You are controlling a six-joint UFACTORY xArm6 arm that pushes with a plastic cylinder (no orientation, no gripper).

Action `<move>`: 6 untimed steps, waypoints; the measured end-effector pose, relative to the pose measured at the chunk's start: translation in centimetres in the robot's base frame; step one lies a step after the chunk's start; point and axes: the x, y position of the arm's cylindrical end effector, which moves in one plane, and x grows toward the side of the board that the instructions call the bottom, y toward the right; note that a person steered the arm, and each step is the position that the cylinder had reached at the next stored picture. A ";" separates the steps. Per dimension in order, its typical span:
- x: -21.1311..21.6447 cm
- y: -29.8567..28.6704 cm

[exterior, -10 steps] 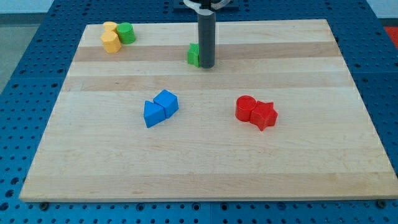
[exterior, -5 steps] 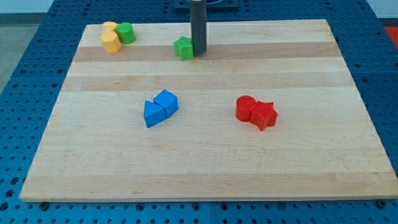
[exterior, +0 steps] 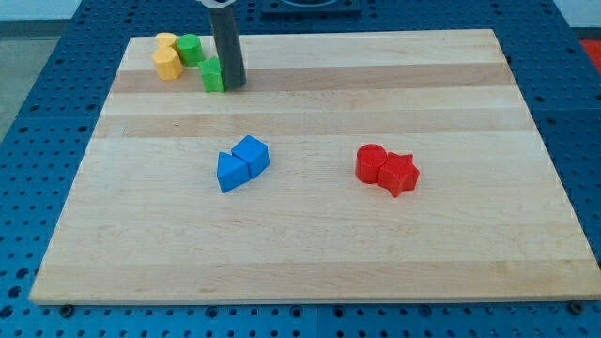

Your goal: Slide the green star to the yellow hexagon

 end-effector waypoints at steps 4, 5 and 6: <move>-0.4 -2.4; -0.9 -2.4; -1.2 -2.4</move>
